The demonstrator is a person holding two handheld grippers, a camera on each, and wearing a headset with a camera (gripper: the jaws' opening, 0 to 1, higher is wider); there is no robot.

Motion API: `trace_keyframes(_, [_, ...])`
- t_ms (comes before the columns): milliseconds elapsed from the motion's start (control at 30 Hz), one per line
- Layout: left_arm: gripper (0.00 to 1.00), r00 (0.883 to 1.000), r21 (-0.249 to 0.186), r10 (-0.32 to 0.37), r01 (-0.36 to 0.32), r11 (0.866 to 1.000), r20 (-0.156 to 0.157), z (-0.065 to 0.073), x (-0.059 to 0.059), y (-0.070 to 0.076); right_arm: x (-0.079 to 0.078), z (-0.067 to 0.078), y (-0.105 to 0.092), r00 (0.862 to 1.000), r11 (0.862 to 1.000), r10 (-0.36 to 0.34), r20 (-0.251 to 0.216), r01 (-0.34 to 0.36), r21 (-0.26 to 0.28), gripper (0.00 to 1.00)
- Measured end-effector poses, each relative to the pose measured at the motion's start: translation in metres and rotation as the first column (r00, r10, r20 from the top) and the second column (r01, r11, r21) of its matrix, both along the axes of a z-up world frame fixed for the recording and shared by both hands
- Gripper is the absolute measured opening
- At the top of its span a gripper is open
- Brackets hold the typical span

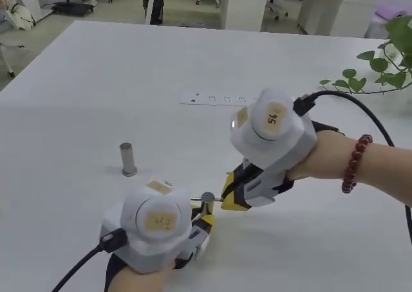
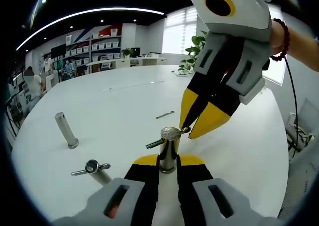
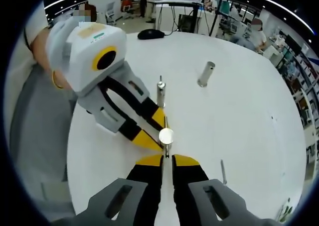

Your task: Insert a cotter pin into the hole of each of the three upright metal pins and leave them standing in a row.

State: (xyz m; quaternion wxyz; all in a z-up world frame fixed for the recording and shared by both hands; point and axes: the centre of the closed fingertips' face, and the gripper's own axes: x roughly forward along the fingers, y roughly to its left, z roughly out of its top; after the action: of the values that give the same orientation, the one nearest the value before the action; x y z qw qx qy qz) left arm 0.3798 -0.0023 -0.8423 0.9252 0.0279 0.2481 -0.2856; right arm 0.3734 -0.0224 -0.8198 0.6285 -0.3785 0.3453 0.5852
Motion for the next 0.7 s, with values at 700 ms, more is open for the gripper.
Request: trace_keyframes(700, [0.11, 1.000, 0.004, 0.004, -0.004, 1.000, -0.001, -0.0004, 0.0014, 0.0008, 0.0021, -0.0018, 0.0070, 1.000, 1.000, 0.014, 0.013, -0.014, -0.002, 0.04])
